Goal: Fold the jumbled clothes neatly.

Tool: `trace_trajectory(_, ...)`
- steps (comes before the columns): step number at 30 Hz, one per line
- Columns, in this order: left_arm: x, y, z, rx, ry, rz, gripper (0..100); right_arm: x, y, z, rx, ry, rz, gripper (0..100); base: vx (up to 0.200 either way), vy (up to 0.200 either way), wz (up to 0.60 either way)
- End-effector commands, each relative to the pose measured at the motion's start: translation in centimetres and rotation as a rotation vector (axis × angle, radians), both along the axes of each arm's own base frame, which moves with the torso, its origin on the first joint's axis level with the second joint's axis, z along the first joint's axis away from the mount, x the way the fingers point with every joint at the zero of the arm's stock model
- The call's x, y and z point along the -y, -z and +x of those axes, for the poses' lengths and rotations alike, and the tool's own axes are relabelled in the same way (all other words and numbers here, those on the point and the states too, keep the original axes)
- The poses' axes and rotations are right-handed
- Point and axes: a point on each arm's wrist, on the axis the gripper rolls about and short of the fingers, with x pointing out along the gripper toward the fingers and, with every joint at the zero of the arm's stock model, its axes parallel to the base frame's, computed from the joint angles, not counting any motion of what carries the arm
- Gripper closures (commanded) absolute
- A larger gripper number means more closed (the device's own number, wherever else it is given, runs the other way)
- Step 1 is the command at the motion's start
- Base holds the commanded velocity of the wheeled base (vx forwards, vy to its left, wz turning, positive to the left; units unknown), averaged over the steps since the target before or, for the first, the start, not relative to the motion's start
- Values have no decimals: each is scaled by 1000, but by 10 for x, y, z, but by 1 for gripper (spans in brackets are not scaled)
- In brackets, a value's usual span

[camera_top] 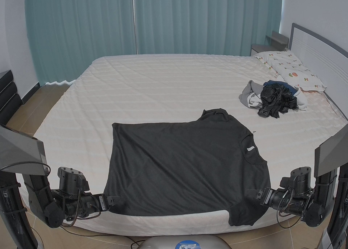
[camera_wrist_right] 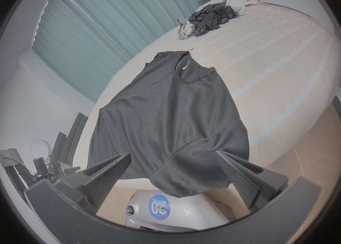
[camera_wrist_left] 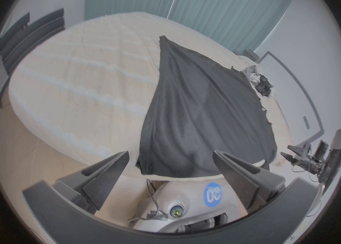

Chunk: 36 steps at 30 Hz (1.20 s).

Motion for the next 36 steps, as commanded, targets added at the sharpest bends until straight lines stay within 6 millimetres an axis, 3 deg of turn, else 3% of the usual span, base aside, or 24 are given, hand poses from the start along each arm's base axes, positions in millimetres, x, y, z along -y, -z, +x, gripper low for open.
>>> trace_trajectory(1,-19,4,-3,-57,30,-102,0,1,-3,1,14,17,24,0,0,0,0)
trace_trajectory(10,-24,15,11,-74,49,-149,0,0,-1,3,0,34,51,0,0,0,0)
trace_trajectory(36,-23,26,7,-31,117,-123,0,-1,7,3,-32,28,44,0,0,0,0)
